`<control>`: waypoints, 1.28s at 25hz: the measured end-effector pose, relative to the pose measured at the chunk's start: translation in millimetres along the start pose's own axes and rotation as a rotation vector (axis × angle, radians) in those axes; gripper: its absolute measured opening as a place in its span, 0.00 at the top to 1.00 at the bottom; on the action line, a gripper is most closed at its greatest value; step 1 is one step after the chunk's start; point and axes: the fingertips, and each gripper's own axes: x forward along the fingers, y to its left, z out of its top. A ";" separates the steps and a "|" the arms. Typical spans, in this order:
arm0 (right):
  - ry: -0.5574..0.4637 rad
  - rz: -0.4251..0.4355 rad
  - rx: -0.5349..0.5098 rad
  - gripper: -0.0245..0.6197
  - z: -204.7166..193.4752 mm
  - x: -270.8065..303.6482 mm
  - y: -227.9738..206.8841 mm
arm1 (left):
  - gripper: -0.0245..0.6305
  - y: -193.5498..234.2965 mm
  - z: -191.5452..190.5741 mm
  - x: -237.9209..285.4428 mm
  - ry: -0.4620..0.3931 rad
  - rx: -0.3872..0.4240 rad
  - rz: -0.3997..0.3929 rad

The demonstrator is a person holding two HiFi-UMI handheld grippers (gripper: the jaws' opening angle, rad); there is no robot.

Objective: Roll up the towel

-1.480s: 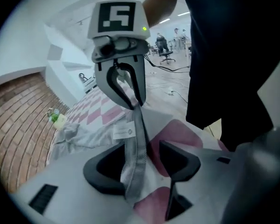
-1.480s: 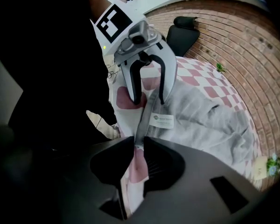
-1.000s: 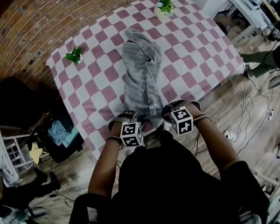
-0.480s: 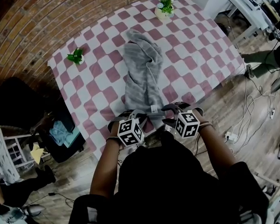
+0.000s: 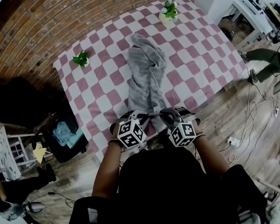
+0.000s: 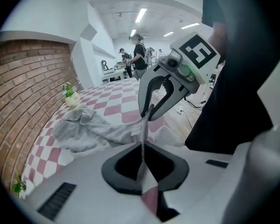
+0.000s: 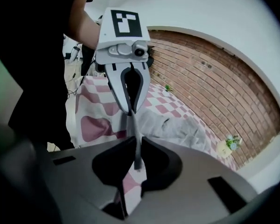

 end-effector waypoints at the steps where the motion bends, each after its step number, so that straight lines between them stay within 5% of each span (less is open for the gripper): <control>1: -0.016 -0.004 0.008 0.91 0.5 -4.2 -3.4 | 0.94 0.4 -0.3 0.2 0.001 -0.005 0.001; 5: -0.057 0.004 0.022 0.93 2.5 -16.7 -14.6 | 0.94 6.9 7.7 0.8 -0.037 -0.044 0.028; 11: -0.139 -0.049 -0.005 0.94 26.7 -29.1 -59.1 | 0.89 26.6 23.8 -6.5 -0.097 -0.066 0.176; 16: -0.218 -0.114 -0.093 0.94 54.1 -36.0 -110.9 | 0.63 40.8 25.0 -9.7 -0.104 -0.128 0.324; 24: -0.345 -0.193 -0.166 0.94 102.0 -54.2 -171.4 | 0.55 76.3 6.1 -20.7 -0.091 -0.399 0.633; 32: -0.437 -0.211 -0.248 0.94 141.2 -84.8 -205.5 | 0.55 82.0 3.2 9.7 -0.188 -0.720 0.639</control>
